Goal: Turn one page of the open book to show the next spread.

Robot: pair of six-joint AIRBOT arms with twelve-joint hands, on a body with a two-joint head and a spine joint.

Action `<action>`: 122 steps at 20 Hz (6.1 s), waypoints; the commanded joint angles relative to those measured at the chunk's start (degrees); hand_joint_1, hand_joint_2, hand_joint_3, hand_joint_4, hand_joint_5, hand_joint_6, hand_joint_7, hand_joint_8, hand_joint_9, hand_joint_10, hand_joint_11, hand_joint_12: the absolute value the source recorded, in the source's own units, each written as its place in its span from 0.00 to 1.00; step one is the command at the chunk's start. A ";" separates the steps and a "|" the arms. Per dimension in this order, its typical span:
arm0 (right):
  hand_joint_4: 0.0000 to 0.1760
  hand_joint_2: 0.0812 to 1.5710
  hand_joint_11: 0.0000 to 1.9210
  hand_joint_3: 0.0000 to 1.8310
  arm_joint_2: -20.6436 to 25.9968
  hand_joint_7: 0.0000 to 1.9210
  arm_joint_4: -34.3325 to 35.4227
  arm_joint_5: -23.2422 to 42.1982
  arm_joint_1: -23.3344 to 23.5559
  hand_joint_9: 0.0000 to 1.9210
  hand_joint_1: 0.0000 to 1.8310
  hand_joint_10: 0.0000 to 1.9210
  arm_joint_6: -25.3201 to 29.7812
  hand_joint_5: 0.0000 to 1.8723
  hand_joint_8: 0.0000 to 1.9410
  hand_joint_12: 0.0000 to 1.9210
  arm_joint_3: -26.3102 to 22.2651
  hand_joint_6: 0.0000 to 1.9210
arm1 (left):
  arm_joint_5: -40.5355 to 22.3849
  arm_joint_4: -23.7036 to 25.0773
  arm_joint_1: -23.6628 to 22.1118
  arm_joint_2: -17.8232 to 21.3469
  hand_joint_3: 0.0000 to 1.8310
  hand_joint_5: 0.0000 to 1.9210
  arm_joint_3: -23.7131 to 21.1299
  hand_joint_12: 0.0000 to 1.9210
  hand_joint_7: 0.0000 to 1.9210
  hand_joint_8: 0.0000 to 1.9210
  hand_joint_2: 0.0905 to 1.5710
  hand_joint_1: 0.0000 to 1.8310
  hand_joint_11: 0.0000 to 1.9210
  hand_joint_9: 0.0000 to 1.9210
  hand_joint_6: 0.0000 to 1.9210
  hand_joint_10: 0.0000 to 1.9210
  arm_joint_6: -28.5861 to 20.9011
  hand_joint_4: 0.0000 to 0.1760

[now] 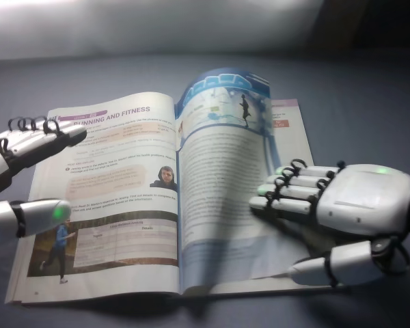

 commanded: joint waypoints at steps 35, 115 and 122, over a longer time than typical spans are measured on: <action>0.02 0.71 0.00 0.00 5.90 0.00 -15.65 27.24 18.44 0.00 0.00 0.00 7.81 0.00 0.00 0.00 -6.36 0.00 | -16.14 -12.93 9.21 2.03 0.01 0.05 -3.57 0.03 0.00 0.00 0.88 0.13 0.00 0.01 0.00 0.00 2.33 0.00; 0.54 0.72 0.00 0.00 11.64 0.00 0.89 14.67 19.40 0.00 0.12 0.00 -9.57 0.00 0.00 0.00 -5.38 0.00 | -17.12 -14.55 9.44 4.62 0.00 0.00 -2.74 0.00 0.00 0.00 0.79 0.16 0.00 0.00 0.00 0.00 3.08 0.02; 0.73 0.77 0.01 0.01 18.90 0.00 21.51 28.12 6.34 0.00 0.16 0.00 -17.90 0.00 0.00 0.01 -9.66 0.00 | -24.75 -15.55 7.49 4.36 0.00 0.00 -3.31 0.00 0.00 0.00 0.81 0.22 0.00 0.00 0.00 0.00 4.23 0.10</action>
